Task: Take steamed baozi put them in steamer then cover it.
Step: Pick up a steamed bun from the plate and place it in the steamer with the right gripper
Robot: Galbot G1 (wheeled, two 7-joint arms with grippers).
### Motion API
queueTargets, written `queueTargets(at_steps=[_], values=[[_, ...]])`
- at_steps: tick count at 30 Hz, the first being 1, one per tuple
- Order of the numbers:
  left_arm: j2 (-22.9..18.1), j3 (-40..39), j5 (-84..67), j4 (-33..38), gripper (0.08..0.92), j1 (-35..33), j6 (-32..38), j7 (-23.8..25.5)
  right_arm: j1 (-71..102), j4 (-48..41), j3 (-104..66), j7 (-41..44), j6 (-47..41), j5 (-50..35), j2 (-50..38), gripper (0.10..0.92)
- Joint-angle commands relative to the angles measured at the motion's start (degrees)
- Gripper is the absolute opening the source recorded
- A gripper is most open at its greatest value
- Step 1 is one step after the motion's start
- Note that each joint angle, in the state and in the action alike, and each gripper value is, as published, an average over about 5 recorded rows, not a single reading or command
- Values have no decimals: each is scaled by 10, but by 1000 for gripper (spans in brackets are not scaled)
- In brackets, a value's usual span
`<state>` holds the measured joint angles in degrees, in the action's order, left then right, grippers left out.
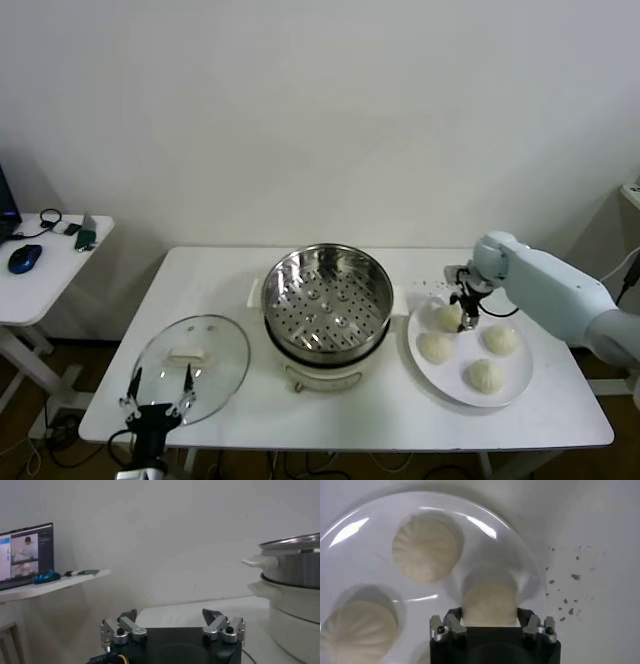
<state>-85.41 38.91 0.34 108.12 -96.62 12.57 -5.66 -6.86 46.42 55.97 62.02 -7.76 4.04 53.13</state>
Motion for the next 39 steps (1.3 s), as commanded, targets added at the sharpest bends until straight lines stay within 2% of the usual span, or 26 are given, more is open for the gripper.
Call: queueTargets(at_steps=[1, 9, 15, 24, 39], values=[[0, 0, -1, 3, 823, -4, 0, -2, -60, 31, 48, 3, 9, -34, -9, 715], [0, -5, -1, 10, 823, -9, -2, -1, -266, 136, 224, 24, 76, -98, -15, 727], [-1, -9, 0, 15, 823, -12, -4, -1, -385, 199, 298, 25, 137, -105, 16, 731], [1, -9, 0, 17, 823, -17, -4, -2, -425, 251, 290, 17, 228, -6, 94, 736], [7, -9, 2, 15, 823, -22, -7, -2, -317, 243, 237, 14, 279, 118, 227, 731]])
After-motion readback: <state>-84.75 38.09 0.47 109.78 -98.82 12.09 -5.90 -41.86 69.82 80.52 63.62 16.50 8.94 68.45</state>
